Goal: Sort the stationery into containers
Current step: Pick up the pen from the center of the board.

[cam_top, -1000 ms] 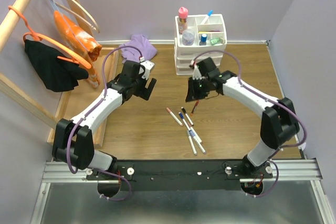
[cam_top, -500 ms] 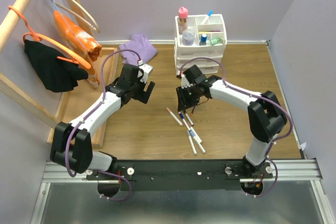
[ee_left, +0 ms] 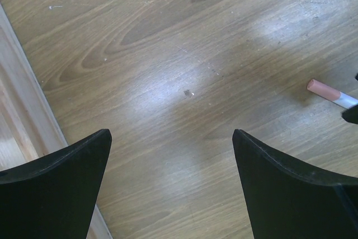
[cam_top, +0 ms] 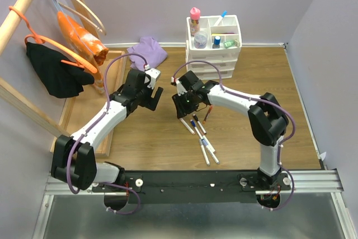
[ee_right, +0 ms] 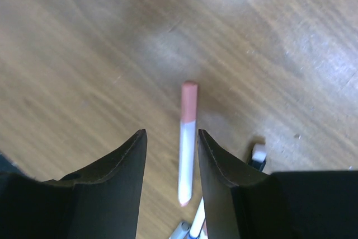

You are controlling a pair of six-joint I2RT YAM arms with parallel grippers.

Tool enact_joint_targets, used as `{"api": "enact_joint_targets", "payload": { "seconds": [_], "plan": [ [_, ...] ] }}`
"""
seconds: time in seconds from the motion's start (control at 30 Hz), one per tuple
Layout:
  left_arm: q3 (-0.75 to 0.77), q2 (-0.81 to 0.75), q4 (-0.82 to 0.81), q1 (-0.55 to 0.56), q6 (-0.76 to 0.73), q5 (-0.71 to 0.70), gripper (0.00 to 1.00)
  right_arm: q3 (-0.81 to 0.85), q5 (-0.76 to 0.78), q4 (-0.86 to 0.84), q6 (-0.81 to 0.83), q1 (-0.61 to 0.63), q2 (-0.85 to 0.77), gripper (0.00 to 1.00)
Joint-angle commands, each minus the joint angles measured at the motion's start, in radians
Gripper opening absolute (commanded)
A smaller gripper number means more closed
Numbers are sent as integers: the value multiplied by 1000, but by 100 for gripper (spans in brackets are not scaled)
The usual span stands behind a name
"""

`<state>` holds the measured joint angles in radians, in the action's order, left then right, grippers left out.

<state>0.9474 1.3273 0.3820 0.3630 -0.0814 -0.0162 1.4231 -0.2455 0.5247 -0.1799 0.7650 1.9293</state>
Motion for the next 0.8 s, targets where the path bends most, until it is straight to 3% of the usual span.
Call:
{"api": "enact_joint_targets", "payload": {
  "seconds": [0.0,0.27,0.47,0.57,0.6,0.67,0.73,0.77],
  "plan": [
    [-24,-46,-26,-15,6,-33,99,68,121,32,23,26,72,49],
    [-50,-68,-40,-25,5,-47,99,80,147,57,43,53,140,49],
    [-42,-60,-48,-32,8,-42,99,62,202,67,80,82,188,43],
    [-35,-51,-48,-44,17,-30,99,36,241,58,128,95,218,26],
    [-30,-48,-46,-48,23,-22,99,37,241,60,135,96,220,15],
    [-7,-37,-34,-65,38,-8,99,57,241,60,166,94,189,3],
    [11,-27,-17,-99,48,15,99,100,227,55,171,86,114,1],
    [30,-20,-11,-113,63,16,98,123,148,58,172,59,82,1]
  ]
}}
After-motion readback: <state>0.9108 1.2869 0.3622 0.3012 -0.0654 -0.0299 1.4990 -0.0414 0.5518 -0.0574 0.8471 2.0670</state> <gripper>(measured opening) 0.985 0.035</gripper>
